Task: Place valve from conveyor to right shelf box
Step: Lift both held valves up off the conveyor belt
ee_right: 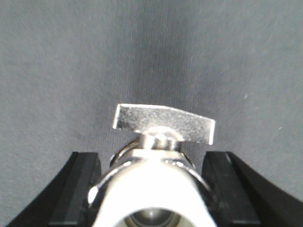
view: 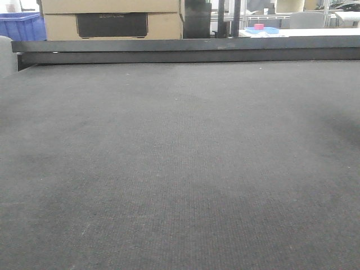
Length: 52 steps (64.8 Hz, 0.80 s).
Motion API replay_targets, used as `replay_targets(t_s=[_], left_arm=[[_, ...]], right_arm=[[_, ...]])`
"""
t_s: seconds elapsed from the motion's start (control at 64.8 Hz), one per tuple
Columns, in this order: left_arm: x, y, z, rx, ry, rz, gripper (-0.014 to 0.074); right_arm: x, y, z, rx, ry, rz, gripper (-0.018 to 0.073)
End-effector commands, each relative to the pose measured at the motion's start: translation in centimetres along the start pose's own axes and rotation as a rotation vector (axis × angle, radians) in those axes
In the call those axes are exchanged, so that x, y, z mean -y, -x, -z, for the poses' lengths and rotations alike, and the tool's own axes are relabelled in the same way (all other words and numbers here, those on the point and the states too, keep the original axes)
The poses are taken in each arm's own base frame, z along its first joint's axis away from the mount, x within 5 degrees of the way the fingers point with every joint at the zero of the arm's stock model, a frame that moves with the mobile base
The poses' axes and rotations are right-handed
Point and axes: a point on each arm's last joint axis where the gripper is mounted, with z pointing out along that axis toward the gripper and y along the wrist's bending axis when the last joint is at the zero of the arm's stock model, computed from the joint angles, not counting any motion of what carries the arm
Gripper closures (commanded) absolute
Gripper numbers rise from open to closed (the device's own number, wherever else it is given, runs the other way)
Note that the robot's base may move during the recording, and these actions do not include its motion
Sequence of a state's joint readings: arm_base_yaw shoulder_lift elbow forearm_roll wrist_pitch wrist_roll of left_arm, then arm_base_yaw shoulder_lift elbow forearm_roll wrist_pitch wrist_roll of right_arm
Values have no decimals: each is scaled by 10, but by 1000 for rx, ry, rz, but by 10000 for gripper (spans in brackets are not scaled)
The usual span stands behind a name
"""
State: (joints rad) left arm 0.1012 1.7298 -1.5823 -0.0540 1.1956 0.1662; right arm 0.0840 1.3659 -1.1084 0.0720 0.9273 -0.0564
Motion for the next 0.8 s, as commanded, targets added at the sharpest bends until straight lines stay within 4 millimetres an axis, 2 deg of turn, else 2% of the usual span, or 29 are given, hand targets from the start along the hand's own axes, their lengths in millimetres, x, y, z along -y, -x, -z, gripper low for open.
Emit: replay_targets(t_s=[0.0,0.185,0.232,0.355,0.617,0.787], left_arm=[[12,-6,40,100,13,-8,708],[23,-28,105,280,22,12,708],[25,-39,125,335,26,11,708],[28,-66,157,453,42,17,708],[35,-135,191,638,69,19,708],[39,-166,206,779,80,16,708]], right_arm=[[0,3,21,111,-9,7,712],[-2,-2,52,226,-12,12,712],[-3,-5,63,262,-12,14,712],[-4,-15,91,350,-13,18,712],[-8,-43,144,522,-16,28,712],[-10,-60,168,608,-17,33,712]])
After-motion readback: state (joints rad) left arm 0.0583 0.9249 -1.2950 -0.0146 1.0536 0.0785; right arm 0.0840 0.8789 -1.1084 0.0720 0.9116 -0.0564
